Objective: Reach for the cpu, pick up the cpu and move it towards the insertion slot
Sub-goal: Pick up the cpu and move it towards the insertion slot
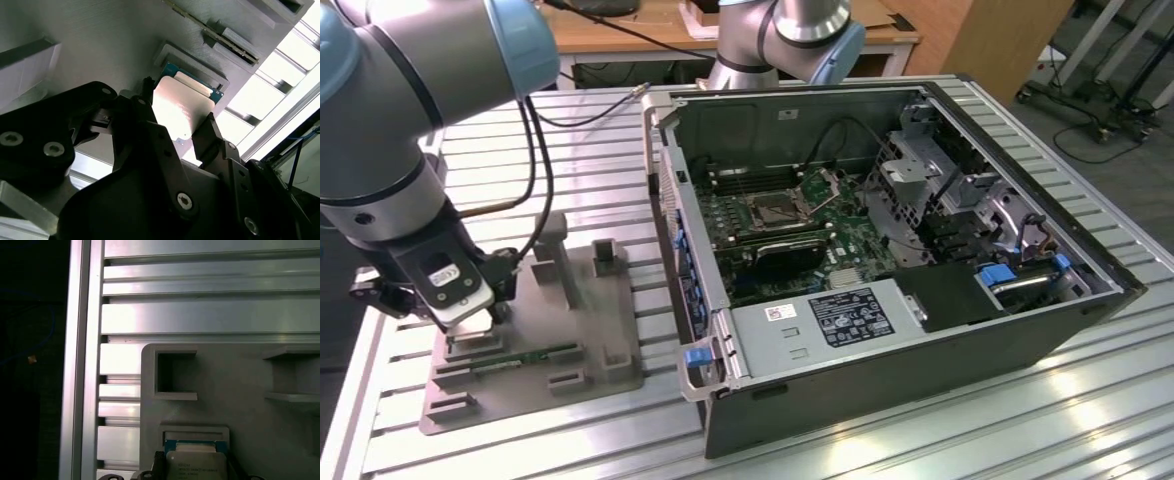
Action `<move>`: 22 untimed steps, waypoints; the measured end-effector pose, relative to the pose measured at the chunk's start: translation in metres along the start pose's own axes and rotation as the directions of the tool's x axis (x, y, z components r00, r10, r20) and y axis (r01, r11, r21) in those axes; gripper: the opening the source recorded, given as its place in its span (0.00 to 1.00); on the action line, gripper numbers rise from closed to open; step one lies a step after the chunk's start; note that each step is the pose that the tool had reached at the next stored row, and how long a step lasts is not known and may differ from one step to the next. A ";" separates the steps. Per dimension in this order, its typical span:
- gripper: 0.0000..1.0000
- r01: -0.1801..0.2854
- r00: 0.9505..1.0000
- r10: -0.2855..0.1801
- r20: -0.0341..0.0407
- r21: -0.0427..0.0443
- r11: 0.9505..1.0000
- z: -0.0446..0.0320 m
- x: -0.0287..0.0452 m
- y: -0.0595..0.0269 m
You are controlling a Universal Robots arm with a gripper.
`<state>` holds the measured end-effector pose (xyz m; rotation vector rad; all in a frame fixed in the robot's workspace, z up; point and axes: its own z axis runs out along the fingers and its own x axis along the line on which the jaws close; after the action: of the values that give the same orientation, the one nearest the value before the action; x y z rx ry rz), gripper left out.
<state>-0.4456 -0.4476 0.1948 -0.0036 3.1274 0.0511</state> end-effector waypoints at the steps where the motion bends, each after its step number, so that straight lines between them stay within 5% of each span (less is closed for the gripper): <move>1: 0.55 0.000 1.000 0.000 0.000 0.000 1.000 -0.0005 0.0000 0.0000; 22: 0.55 0.000 1.000 0.000 -0.003 -0.002 1.000 -0.0063 -0.0003 0.0002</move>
<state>-0.4454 -0.4476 0.2011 -0.0034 3.1299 0.0548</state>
